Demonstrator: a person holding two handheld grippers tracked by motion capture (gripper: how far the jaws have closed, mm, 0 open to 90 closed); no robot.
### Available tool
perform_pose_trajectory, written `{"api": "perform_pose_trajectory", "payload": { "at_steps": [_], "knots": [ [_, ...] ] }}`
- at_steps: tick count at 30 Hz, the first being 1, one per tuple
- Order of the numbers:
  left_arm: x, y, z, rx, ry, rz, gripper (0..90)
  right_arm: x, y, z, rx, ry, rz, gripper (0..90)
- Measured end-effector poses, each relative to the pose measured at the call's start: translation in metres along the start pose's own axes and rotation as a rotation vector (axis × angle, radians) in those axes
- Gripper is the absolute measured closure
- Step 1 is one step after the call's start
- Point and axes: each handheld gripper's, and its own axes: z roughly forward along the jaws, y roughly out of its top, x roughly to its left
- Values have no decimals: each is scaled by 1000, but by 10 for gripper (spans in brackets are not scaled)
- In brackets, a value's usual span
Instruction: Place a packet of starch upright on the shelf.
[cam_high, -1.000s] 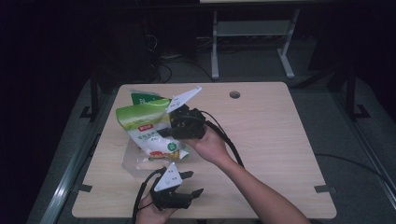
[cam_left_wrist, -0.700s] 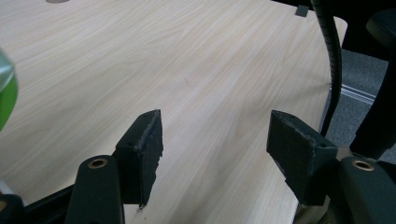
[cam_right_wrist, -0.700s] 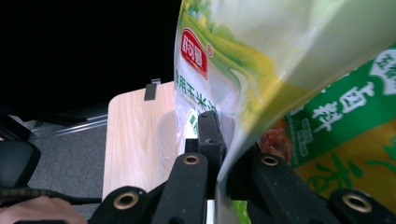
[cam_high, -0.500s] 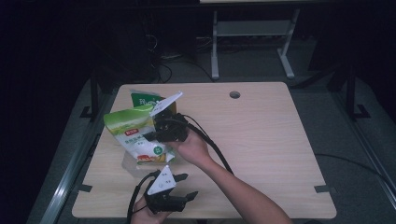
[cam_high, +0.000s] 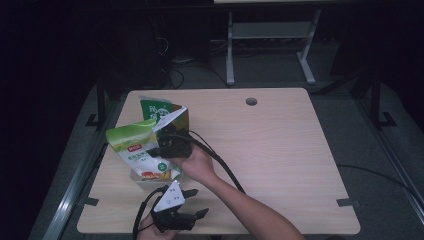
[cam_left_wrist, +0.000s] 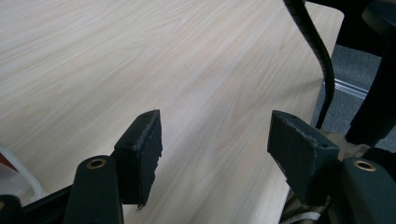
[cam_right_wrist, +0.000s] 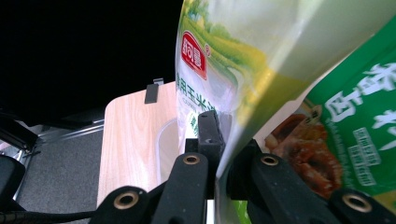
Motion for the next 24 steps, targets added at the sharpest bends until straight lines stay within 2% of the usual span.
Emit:
{"api": "perform_pose_trajectory", "payload": {
  "at_steps": [8,15,19,24],
  "knots": [
    [-1,-3,-2,1,-2,-7,344,-1,-14,15,22,-3,5,869],
    [-1,-5,-1,8,0,0,342,1,-18,8,43,-13,-43,847],
    [-2,-5,-2,5,3,-1,339,3,-19,4,56,0,-63,828],
    [-3,-5,-2,7,5,2,335,3,-25,2,74,8,-71,859]
  ]
}}
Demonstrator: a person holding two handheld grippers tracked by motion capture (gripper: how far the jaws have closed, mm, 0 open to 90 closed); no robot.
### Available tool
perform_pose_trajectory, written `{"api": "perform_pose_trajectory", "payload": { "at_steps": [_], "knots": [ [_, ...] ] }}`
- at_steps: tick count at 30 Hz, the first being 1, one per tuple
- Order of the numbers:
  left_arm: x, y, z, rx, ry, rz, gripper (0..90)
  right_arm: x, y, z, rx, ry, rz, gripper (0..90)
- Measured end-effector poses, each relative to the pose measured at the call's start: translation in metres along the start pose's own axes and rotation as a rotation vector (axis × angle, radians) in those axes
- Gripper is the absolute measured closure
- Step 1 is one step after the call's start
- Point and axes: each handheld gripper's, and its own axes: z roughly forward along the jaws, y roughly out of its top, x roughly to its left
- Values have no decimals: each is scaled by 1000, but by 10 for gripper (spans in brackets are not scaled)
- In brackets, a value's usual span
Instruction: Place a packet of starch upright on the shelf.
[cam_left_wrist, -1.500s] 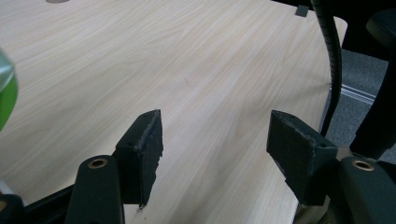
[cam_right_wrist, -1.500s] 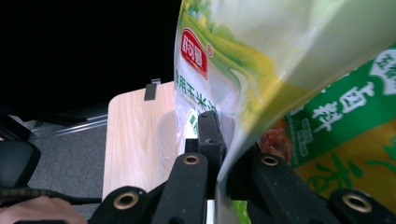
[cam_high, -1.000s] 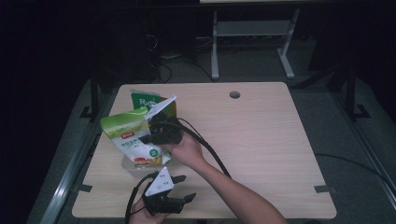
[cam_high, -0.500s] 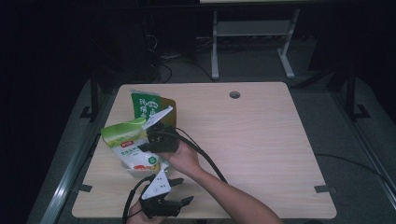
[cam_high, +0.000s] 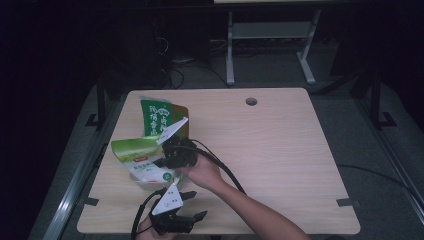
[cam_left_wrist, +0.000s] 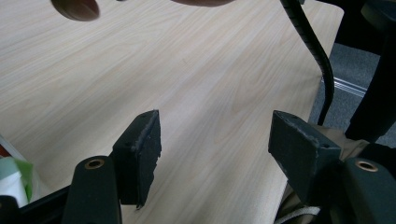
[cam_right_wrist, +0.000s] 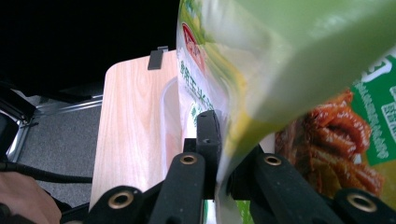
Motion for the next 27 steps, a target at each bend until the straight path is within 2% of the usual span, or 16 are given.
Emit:
{"api": "perform_pose_trajectory", "payload": {
  "at_steps": [7,12,14,16,20,21,27],
  "knots": [
    [0,-1,0,-2,3,0,334,-5,-16,2,13,2,29,869],
    [1,-1,1,4,0,-1,330,-7,-24,0,-1,12,55,864],
    [0,-1,1,3,3,-3,329,-7,-25,-1,2,11,48,854],
    [1,-1,0,5,2,-1,326,-8,-25,-2,7,10,35,828],
    [2,-1,1,2,8,-7,319,-7,-27,-7,11,29,55,742],
    [2,-1,1,2,9,-7,319,-9,-29,-9,10,27,47,728],
    [3,2,3,6,12,-7,307,-14,-38,-27,-6,43,70,655]
  ]
}}
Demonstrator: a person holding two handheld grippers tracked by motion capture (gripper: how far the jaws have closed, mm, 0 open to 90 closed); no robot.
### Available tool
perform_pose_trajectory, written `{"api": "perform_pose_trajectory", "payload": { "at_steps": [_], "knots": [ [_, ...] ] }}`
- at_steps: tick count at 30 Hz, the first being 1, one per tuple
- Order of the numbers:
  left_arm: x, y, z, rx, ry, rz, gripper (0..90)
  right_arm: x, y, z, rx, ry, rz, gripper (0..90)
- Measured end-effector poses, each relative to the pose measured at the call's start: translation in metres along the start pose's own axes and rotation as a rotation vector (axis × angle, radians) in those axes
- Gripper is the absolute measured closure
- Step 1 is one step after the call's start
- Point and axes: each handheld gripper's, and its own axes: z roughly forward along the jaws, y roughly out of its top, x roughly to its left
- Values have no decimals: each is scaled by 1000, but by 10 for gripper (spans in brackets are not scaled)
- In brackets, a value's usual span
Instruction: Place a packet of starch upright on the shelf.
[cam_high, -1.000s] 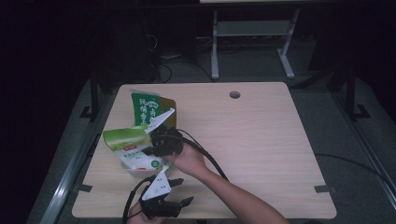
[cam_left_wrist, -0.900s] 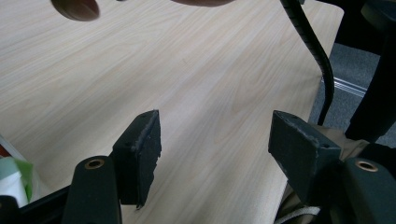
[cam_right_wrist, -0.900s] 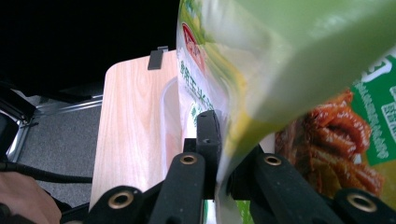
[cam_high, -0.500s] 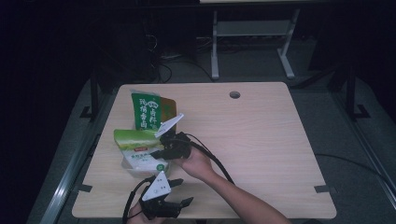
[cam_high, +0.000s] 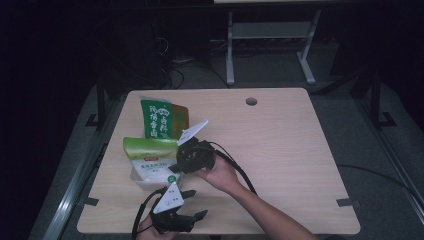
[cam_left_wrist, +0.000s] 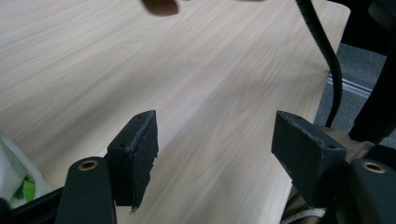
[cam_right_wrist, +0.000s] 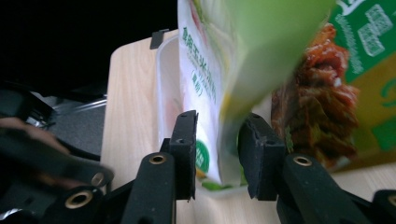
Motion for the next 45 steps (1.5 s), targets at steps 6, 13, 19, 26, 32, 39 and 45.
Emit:
{"api": "perform_pose_trajectory", "payload": {
  "at_steps": [6,13,19,26,32,39,45],
  "knots": [
    [4,4,3,6,10,8,294,-4,-9,-22,-14,-7,9,605],
    [6,10,9,0,16,5,284,-12,-24,-45,-11,-38,41,565],
    [7,16,17,5,15,5,278,-19,-35,-63,-23,-52,71,517],
    [8,23,23,1,17,4,273,-30,-53,-81,-20,-83,115,470],
    [11,26,30,7,18,10,271,-39,-64,-95,-22,-101,143,451],
    [11,28,33,9,21,4,263,-44,-74,-105,-27,-121,164,434],
    [14,28,33,11,24,1,261,-48,-81,-113,-28,-141,176,424]
  ]
}}
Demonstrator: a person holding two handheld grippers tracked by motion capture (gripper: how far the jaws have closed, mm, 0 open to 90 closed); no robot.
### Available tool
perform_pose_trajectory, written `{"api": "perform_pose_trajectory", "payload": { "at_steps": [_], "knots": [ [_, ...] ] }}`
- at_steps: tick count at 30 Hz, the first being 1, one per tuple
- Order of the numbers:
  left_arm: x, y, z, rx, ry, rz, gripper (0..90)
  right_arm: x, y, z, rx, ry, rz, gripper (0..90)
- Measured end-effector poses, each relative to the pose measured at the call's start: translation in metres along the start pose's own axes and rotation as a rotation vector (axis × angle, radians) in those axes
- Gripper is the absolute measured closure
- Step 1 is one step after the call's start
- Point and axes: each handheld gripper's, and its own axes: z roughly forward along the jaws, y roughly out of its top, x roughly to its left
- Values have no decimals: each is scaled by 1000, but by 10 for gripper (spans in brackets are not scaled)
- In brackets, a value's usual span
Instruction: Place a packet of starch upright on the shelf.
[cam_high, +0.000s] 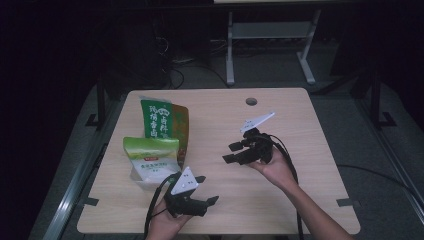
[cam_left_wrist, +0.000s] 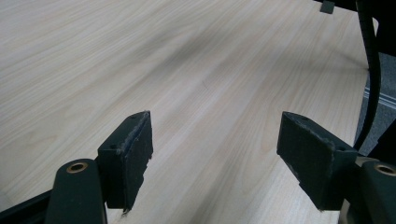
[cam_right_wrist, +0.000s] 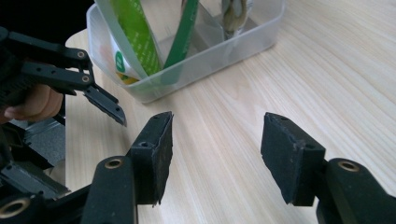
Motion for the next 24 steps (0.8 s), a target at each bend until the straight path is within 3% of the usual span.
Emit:
{"api": "perform_pose_trajectory", "payload": {
  "at_steps": [24],
  "knots": [
    [1,-1,1,2,4,-5,254,-18,-32,-37,-6,-64,66,407]
  ]
}}
